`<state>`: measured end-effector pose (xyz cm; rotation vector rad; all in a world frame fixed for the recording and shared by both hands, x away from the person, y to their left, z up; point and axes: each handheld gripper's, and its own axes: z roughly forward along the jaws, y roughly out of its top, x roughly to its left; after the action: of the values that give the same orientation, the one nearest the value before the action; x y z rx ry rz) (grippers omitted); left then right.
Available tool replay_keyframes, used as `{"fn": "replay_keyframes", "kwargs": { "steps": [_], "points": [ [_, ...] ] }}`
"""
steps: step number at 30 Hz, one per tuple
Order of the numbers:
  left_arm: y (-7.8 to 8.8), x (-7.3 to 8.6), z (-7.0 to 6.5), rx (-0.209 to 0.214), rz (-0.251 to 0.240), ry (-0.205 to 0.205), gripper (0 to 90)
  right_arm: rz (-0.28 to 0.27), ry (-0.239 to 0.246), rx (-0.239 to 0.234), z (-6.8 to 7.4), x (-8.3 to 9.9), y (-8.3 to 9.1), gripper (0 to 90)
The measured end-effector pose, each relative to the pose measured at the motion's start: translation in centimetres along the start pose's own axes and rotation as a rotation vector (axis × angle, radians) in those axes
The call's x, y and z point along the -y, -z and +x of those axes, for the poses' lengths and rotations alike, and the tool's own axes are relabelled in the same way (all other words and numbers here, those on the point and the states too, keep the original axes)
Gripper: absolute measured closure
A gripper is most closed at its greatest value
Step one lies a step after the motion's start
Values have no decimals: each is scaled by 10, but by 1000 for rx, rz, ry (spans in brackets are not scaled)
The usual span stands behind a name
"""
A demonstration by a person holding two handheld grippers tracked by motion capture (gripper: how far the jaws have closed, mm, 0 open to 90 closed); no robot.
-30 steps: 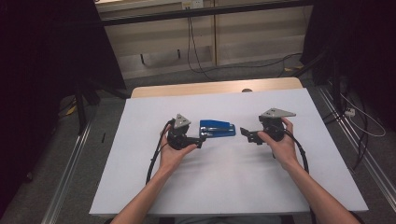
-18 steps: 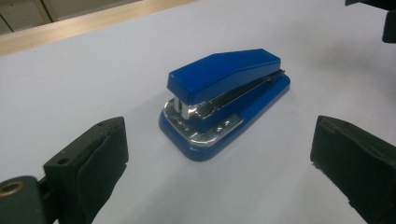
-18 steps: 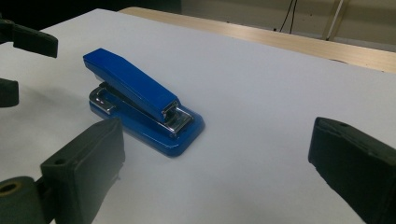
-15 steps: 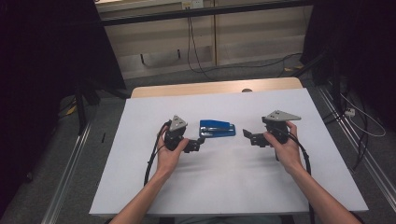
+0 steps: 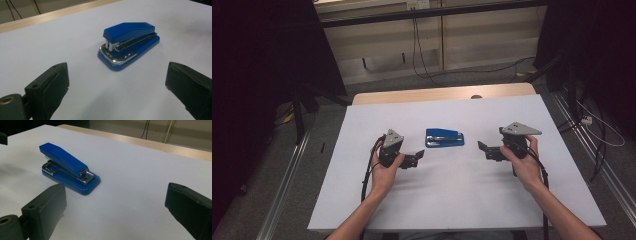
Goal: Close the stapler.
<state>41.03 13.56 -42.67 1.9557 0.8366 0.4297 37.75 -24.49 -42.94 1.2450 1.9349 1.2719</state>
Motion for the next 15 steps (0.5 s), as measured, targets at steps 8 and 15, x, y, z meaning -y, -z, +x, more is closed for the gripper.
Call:
{"fn": "replay_keyframes", "kwargs": {
  "steps": [8,15],
  "points": [
    [19,7,6,-28,-14,17,49,-11,-1,27,-3,4,12,38],
    [28,9,6,-55,-32,24,47,-13,10,39,-4,7,23,38]
  ]
}}
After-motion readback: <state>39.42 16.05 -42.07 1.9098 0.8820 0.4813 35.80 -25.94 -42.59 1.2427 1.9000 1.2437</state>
